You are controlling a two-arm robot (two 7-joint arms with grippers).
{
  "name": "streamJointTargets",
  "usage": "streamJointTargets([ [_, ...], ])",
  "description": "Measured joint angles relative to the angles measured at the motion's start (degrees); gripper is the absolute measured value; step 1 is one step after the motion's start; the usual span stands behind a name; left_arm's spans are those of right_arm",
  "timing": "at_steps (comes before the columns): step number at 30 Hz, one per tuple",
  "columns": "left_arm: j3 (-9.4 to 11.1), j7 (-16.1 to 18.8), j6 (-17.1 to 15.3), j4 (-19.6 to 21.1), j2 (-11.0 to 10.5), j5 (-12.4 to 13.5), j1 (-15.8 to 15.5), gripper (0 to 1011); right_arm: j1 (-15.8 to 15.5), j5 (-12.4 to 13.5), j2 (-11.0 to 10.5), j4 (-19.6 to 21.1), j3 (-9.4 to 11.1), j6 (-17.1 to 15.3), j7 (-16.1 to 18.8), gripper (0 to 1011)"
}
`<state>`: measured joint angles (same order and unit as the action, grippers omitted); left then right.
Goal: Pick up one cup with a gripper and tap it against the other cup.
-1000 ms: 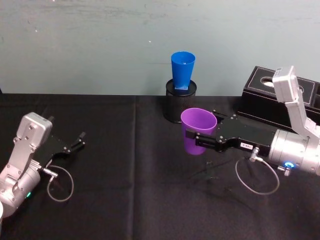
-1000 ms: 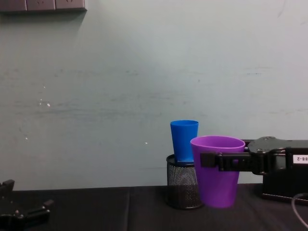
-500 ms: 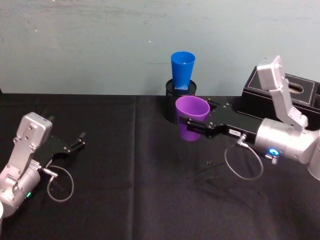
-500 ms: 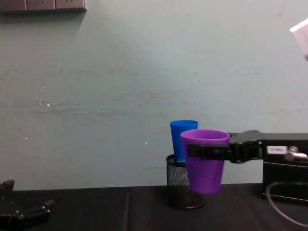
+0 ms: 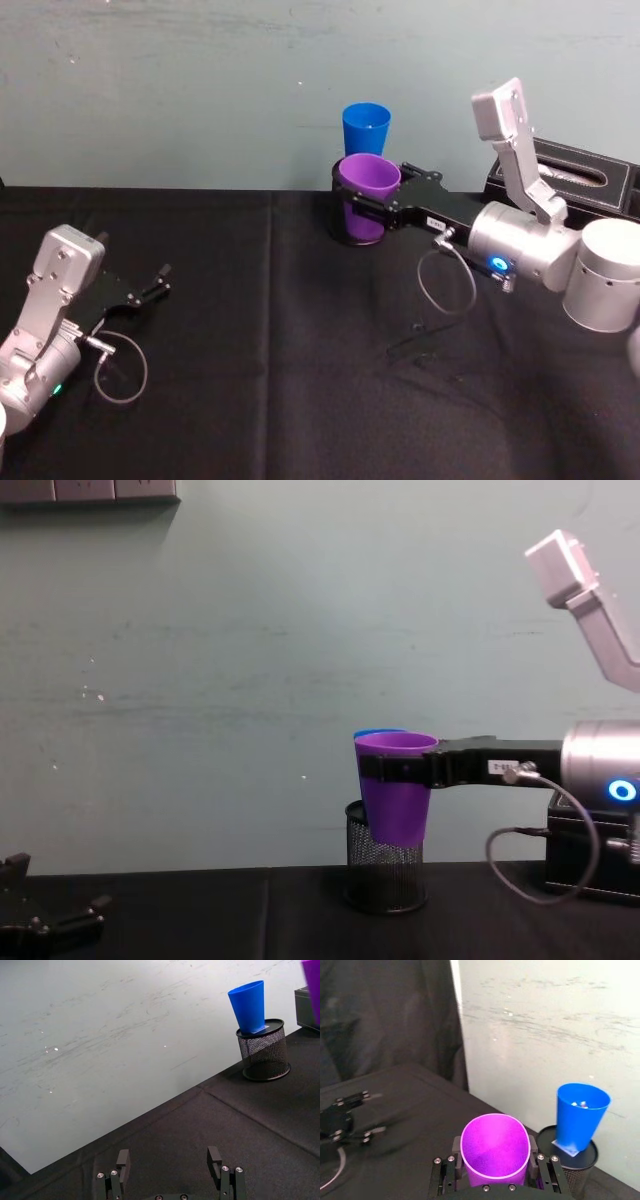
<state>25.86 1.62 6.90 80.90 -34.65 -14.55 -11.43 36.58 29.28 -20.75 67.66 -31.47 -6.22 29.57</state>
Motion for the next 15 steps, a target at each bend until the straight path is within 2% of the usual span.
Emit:
streamJointTargets([
  [3, 0.0, 0.0, 0.0, 0.0, 0.0, 0.0, 0.0, 1011, 1.6, -1.1, 2.1, -2.9, 0.3, 0.3, -1.4, 726],
  [15, 0.0, 0.0, 0.0, 0.0, 0.0, 0.0, 0.0, 1011, 6.0, -3.4, 6.9, -10.4, 1.5, 1.4, -3.2, 726],
])
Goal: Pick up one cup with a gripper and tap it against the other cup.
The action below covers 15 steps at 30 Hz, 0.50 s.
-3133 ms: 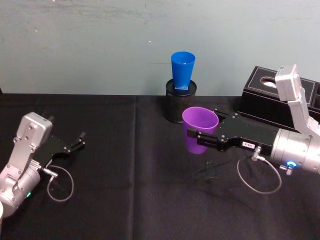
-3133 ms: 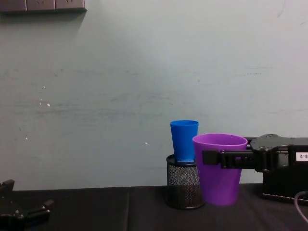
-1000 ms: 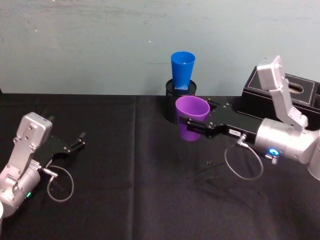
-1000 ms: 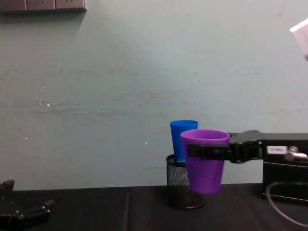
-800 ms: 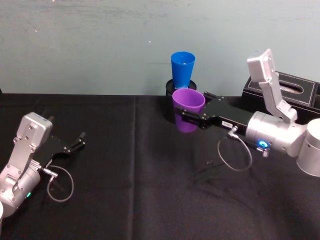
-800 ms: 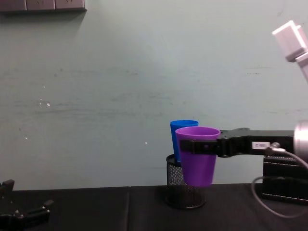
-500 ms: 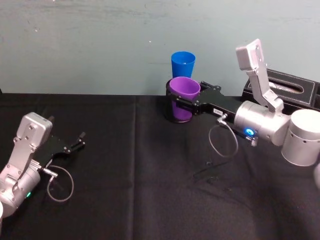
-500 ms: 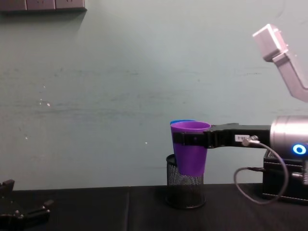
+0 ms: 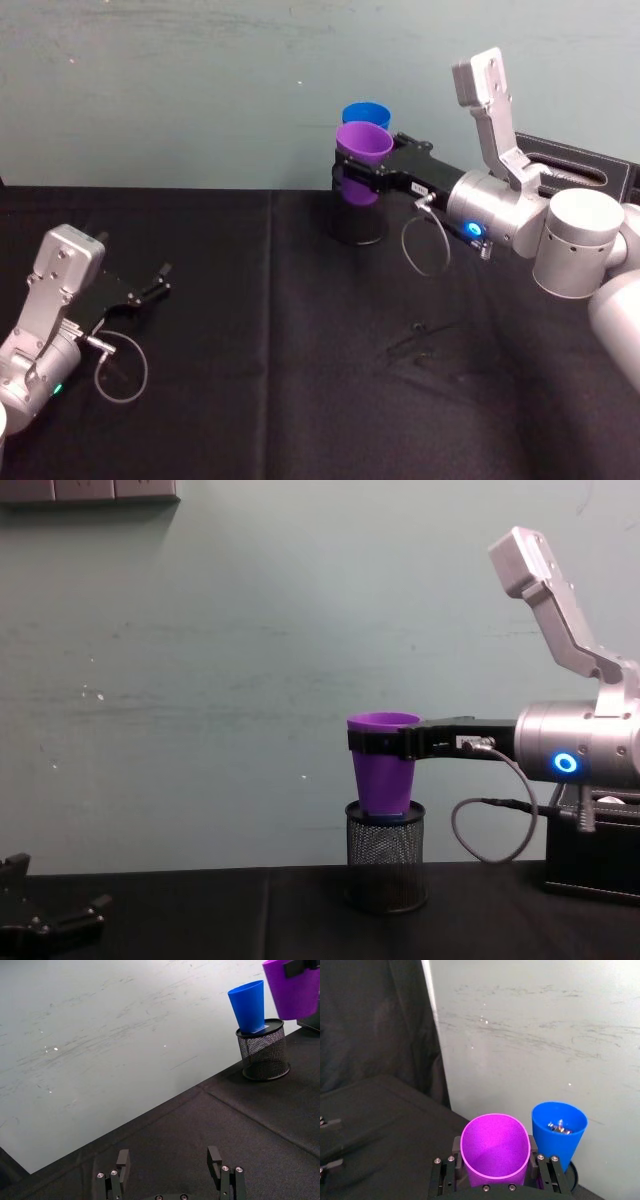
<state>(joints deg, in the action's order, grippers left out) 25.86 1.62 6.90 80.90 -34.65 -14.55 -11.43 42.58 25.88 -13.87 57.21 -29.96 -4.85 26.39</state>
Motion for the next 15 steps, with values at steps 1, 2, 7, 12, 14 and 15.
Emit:
streamJointTargets([
  [1, 0.0, 0.0, 0.0, 0.0, 0.0, 0.0, 0.0, 1011, 0.2, -0.1, 0.3, -0.4, 0.1, 0.1, -0.1, 726],
  [2, 0.0, 0.0, 0.0, 0.0, 0.0, 0.0, 0.0, 1011, 0.4, -0.2, 0.5, -0.8, 0.2, 0.3, -0.1, 726],
  [7, 0.0, 0.0, 0.0, 0.0, 0.0, 0.0, 0.0, 1011, 1.7, -0.7, 2.2, -3.7, 1.0, 1.1, -0.5, 726],
  [12, 0.0, 0.0, 0.0, 0.0, 0.0, 0.0, 0.0, 1011, 2.9, -0.7, 3.7, -6.2, 2.3, 1.4, -0.6, 726],
  [14, 0.0, 0.0, 0.0, 0.0, 0.0, 0.0, 0.0, 1011, 3.1, -0.7, 4.0, -6.7, 2.6, 1.5, -0.6, 726],
  [15, 0.0, 0.0, 0.0, 0.0, 0.0, 0.0, 0.0, 1011, 3.2, -0.7, 4.2, -7.0, 2.8, 1.5, -0.6, 726],
])
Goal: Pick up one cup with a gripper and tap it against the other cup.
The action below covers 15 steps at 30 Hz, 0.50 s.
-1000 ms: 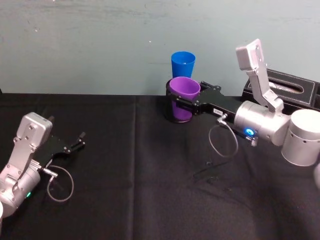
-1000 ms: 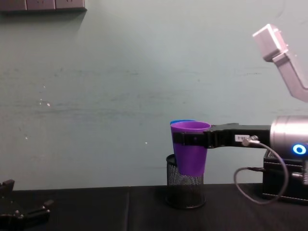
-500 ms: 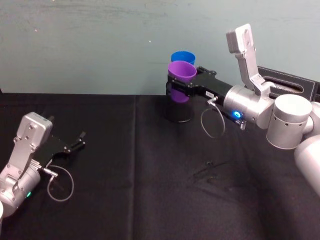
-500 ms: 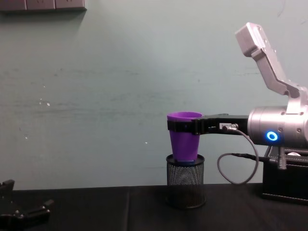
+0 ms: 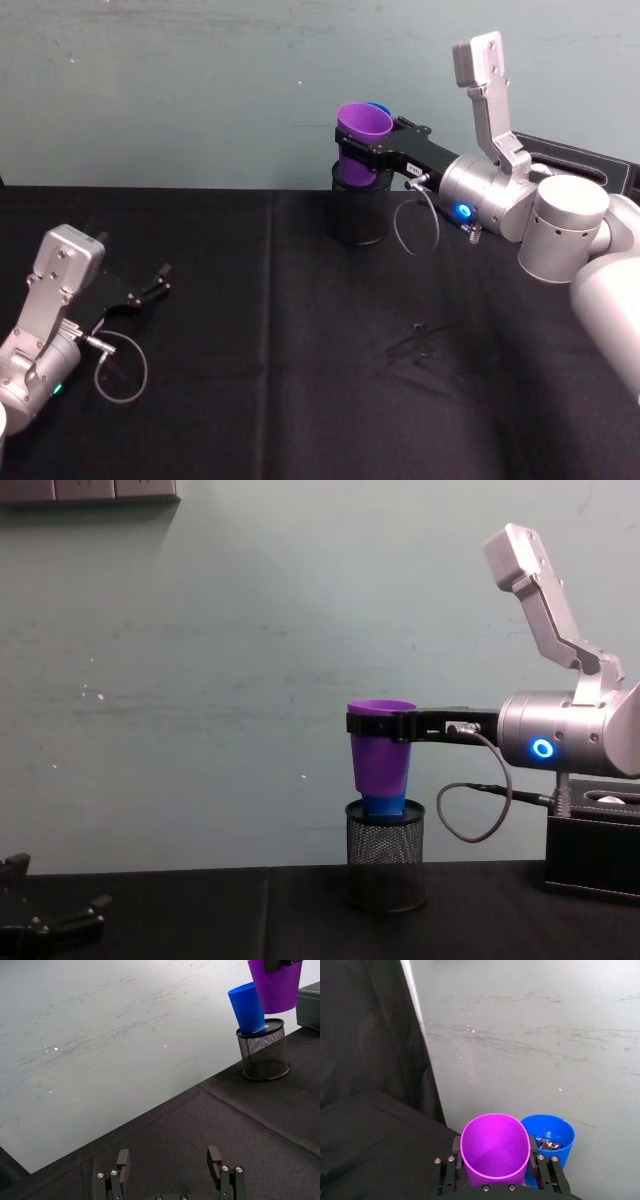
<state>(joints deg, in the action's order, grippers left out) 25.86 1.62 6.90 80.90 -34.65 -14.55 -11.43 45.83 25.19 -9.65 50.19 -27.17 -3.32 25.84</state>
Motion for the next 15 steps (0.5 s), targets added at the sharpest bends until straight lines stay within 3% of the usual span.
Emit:
streamJointTargets([
  [15, 0.0, 0.0, 0.0, 0.0, 0.0, 0.0, 0.0, 1011, 1.0, -1.4, 1.6, -2.2, 1.9, 0.3, 0.2, 726],
])
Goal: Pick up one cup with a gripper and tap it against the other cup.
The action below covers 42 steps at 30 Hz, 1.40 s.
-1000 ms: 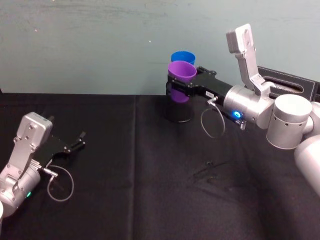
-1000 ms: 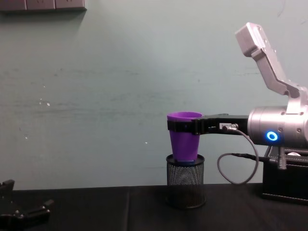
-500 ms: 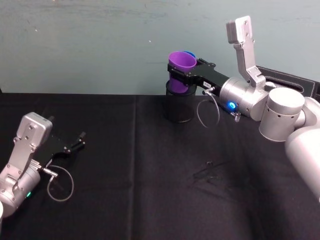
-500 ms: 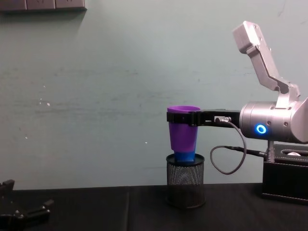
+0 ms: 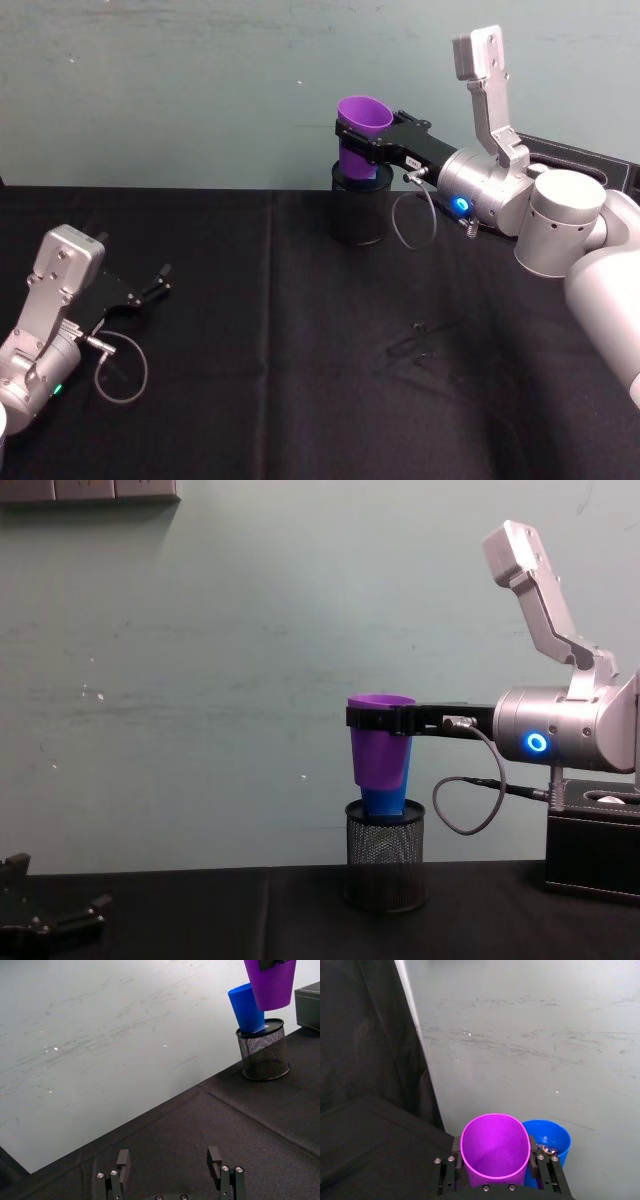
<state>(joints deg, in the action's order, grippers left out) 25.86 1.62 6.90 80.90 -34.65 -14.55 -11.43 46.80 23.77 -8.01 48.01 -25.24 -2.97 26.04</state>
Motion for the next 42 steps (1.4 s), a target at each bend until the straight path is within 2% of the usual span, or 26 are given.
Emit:
streamJointTargets([
  [30, 0.0, 0.0, 0.0, 0.0, 0.0, 0.0, 0.0, 1011, 0.8, -3.3, 1.9, -2.6, 2.3, 1.2, 0.1, 726],
  [42, 0.0, 0.0, 0.0, 0.0, 0.0, 0.0, 0.0, 1011, 2.1, -4.2, 2.7, -5.1, 3.2, 2.1, 0.2, 726],
])
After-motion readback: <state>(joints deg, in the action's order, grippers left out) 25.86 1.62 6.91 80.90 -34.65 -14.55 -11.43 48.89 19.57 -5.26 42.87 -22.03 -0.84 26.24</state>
